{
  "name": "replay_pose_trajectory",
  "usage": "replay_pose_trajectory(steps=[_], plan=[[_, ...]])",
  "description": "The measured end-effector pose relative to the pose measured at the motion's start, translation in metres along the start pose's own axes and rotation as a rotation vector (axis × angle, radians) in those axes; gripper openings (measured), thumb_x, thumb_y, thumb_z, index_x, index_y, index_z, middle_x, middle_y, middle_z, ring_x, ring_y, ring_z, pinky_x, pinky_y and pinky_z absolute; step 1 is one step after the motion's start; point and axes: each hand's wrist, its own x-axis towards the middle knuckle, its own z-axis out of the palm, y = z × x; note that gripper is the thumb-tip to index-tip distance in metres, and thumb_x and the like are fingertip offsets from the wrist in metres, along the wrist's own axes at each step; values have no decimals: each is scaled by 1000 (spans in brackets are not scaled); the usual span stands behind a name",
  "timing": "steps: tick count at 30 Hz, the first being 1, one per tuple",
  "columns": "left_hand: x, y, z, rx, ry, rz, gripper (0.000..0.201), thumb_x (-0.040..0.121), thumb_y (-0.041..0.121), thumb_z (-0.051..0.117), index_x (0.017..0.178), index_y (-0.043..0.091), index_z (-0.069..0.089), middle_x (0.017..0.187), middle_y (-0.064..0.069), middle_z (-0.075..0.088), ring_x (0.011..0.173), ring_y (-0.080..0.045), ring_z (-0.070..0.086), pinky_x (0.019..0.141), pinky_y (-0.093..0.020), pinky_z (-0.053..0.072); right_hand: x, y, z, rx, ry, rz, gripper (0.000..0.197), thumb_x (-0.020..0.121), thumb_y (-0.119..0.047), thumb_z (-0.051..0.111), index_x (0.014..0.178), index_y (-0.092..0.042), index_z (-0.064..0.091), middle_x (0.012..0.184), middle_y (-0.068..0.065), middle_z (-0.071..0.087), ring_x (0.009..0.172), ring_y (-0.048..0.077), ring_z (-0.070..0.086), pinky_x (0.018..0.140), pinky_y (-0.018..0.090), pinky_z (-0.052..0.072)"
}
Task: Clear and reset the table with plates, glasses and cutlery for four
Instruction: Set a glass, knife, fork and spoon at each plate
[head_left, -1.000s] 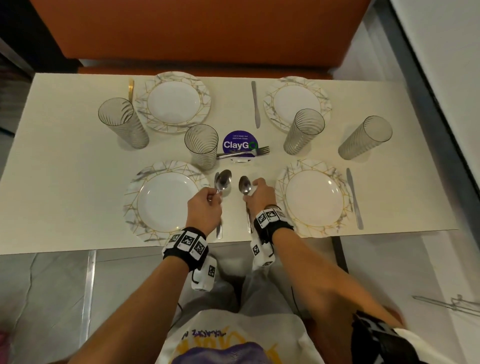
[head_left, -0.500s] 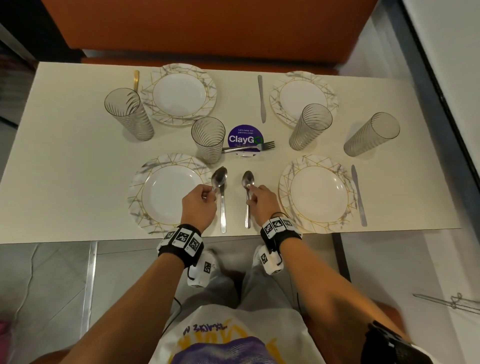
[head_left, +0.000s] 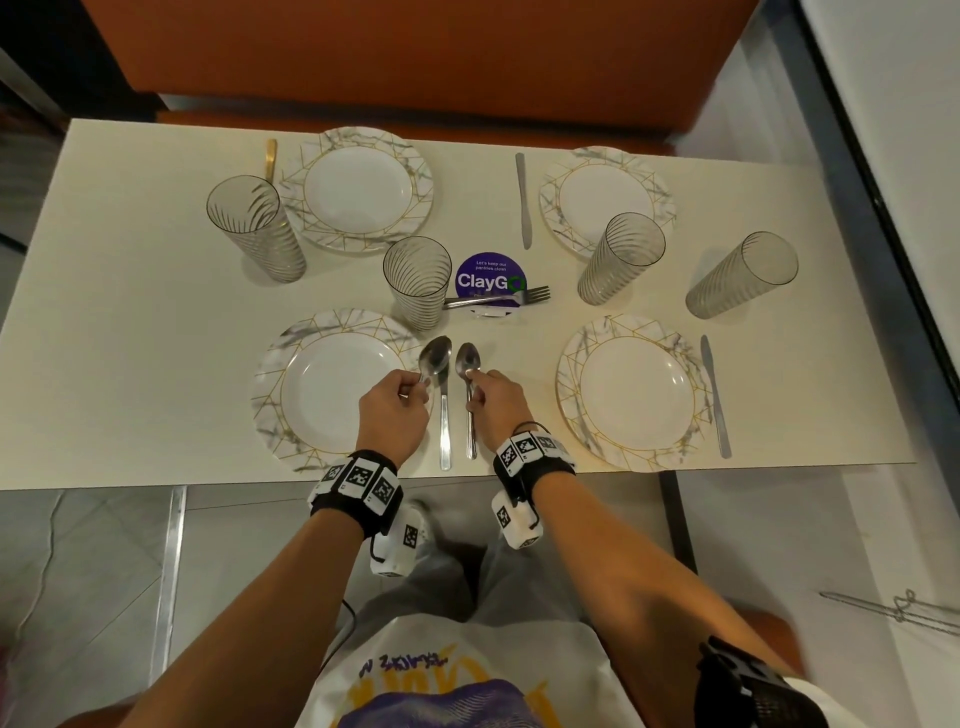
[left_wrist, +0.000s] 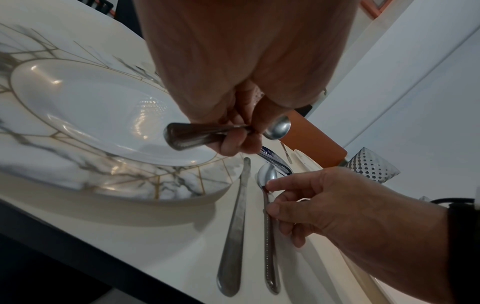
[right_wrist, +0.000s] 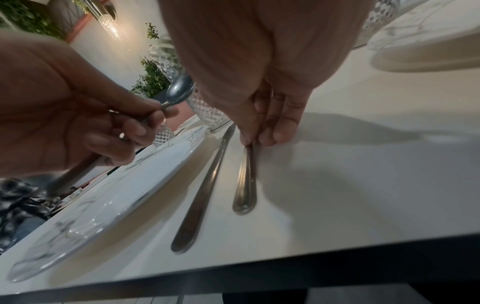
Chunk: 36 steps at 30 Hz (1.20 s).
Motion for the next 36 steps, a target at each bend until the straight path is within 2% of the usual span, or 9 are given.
replay_pose_trajectory(steps=[4,9,15,18,21,24,26,31,36], plan=[[0,1,1,15,-12,-7,15,103,15,59,113,12,70,97,-3,74,89,-22,70,93,-41,59,1,2,0,0,-7,-13,33,93,-3,56,124,-12,65,95,6,60,84,23,58,82,36,52],[0,4,1,50,-23,-19,22,103,12,55,120,8,69,103,-4,74,96,-17,66,89,-25,49,1,5,2,22,22,-31,38,90,3,59,124,-13,67,89,6,58,80,24,58,79,33,51],[0,5,0,0,-17,-40,26,101,8,53,121,8,69,105,-6,74,98,-23,68,93,-42,58,0,10,2,47,57,-43,27,89,4,58,108,-12,70,84,3,56,75,23,55,71,28,43],[1,5,2,-63,-33,-58,21,101,8,56,117,8,69,96,-5,74,85,-23,70,79,-37,62,-1,9,0,121,116,-38,30,95,-2,55,119,-12,70,99,8,67,88,24,62,81,30,50],[-1,14,7,-189,-97,-105,13,102,3,57,110,4,68,87,-16,72,68,-29,67,57,-32,62,-2,5,-9,241,175,-5,24,97,-14,56,115,-15,72,107,3,73,93,17,65,86,26,50],[1,27,16,-299,-157,-136,8,100,8,65,106,4,69,86,-20,73,67,-30,73,65,-45,66,-2,-1,-23,379,157,58,22,98,-31,58,106,-18,75,94,-2,75,84,15,68,80,29,54],[3,38,26,-333,-183,-131,7,97,8,71,101,3,71,83,-17,74,71,-28,75,68,-43,66,-3,-2,-36,470,154,94,27,96,-40,61,102,-19,75,93,-3,76,81,16,69,73,29,54],[1,74,66,-396,-312,-120,15,95,9,75,105,-2,71,89,-19,76,80,-26,76,75,-41,65,-7,23,-80,667,293,182,11,90,-27,74,94,-16,75,87,2,76,72,15,69,61,27,52],[-7,114,123,-390,-391,-99,13,92,11,78,102,3,74,93,-16,79,81,-21,76,68,-33,63,-13,74,-137,830,392,323,13,90,-21,72,93,-8,73,83,11,76,66,17,69,56,28,52]])
